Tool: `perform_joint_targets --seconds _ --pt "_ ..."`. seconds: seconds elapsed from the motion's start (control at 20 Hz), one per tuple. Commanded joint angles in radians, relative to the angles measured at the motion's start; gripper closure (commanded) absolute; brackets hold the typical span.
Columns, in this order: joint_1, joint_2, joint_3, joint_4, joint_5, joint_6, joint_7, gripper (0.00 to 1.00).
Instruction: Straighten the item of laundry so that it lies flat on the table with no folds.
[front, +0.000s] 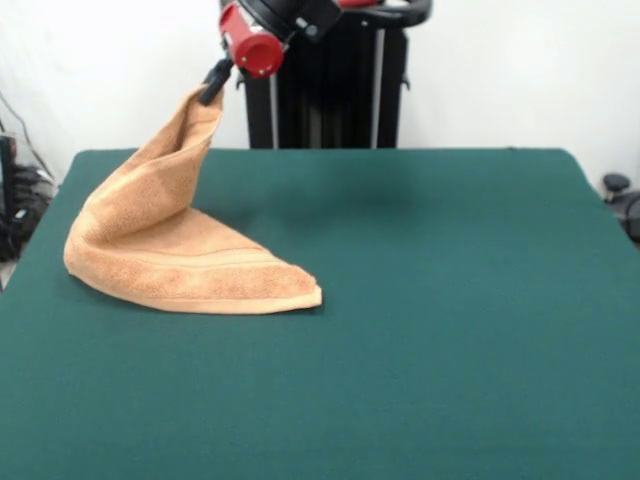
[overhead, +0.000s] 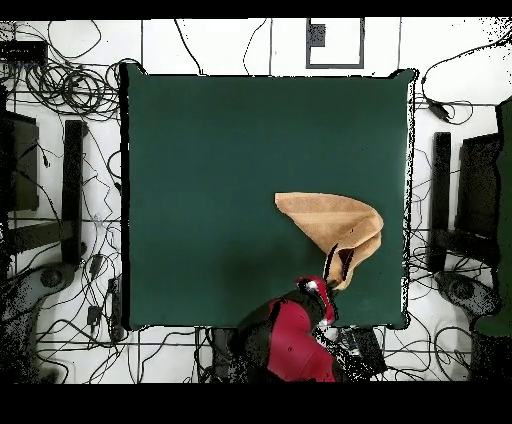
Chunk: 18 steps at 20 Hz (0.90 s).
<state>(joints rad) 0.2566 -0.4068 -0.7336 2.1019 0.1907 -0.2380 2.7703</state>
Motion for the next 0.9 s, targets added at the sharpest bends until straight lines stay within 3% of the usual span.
perform_joint_targets --seconds 0.05,0.4,0.7,0.9 --pt "-0.037 -0.036 0.167 0.051 0.001 -0.07 0.168 1.0" --pt "-0.101 -0.078 0.197 0.093 -0.073 -0.128 0.153 1.0" --pt "-0.177 -0.164 0.214 0.144 -0.185 -0.145 0.121 1.0" --pt "-0.155 -0.129 0.192 0.136 -0.173 -0.173 0.121 1.0"
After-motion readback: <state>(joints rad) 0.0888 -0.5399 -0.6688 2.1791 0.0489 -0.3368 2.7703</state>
